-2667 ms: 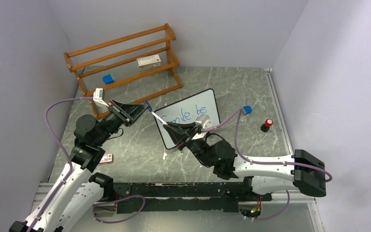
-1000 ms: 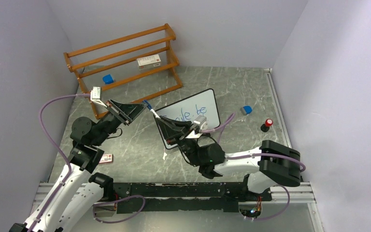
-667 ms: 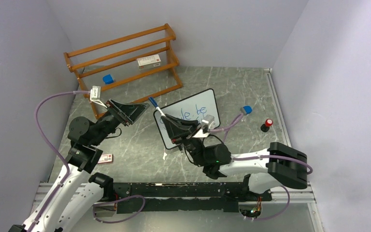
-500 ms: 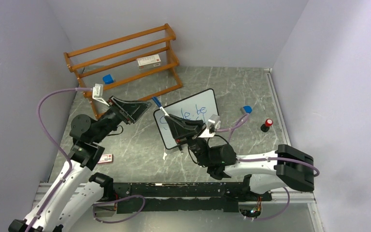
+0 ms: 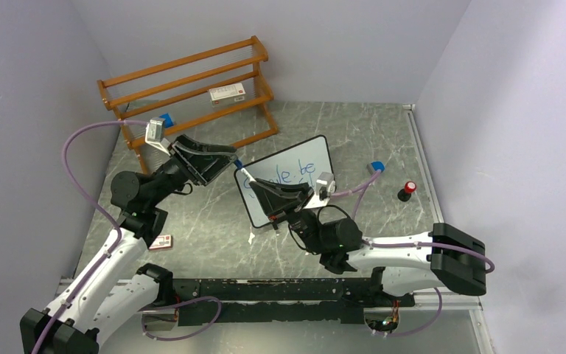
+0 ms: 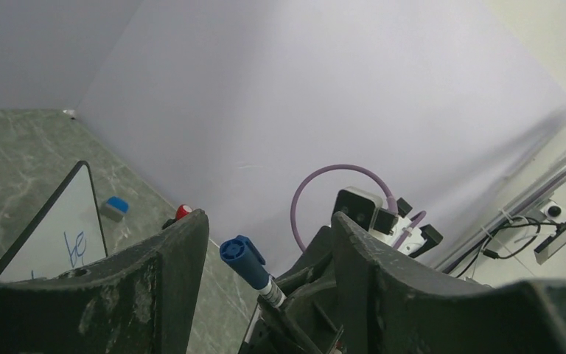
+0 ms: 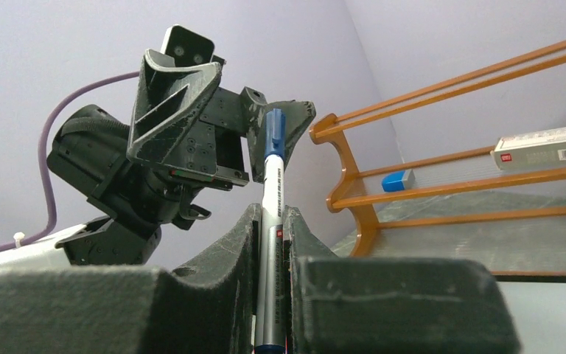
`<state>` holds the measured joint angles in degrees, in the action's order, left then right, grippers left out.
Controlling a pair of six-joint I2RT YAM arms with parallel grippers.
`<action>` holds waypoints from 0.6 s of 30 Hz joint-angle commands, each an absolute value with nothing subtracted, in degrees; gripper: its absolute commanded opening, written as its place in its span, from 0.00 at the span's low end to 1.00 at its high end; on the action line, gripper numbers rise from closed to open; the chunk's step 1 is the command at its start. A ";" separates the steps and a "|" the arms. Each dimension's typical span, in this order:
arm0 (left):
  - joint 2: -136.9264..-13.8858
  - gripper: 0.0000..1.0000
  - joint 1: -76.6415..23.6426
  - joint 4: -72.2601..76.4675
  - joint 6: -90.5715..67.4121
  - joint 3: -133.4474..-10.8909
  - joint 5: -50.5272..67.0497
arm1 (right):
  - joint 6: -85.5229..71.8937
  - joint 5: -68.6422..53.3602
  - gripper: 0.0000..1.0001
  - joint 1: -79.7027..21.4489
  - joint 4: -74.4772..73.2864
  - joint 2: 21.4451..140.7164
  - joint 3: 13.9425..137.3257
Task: Write a sentence on the whiteboard
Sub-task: Close the whiteboard marker at the center of the board.
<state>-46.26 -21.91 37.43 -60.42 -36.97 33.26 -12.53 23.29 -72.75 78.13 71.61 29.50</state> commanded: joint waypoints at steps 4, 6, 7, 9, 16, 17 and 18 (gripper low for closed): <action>-46.31 0.56 -22.06 43.74 -63.30 -35.44 35.95 | -15.08 22.37 0.00 -72.33 77.77 70.09 28.98; -46.61 0.51 -22.13 44.30 -63.91 -34.97 36.14 | -15.54 21.99 0.00 -72.17 77.64 70.26 29.15; -46.81 0.49 -22.19 44.63 -64.16 -34.84 36.31 | -15.83 21.91 0.00 -72.14 77.41 70.27 29.30; -47.08 0.46 -22.38 45.18 -64.60 -34.52 36.47 | -16.35 21.49 0.00 -72.14 77.14 70.39 29.60; -46.59 0.05 -23.80 46.92 -65.96 -32.73 35.68 | -17.87 21.95 0.00 -71.92 77.74 70.83 29.98; -46.37 0.05 -24.18 47.10 -66.31 -32.03 35.23 | -17.99 21.96 0.00 -71.97 77.73 70.90 30.15; -46.22 0.05 -24.78 47.18 -66.72 -31.43 34.55 | -18.01 21.95 0.00 -71.85 77.43 70.90 30.48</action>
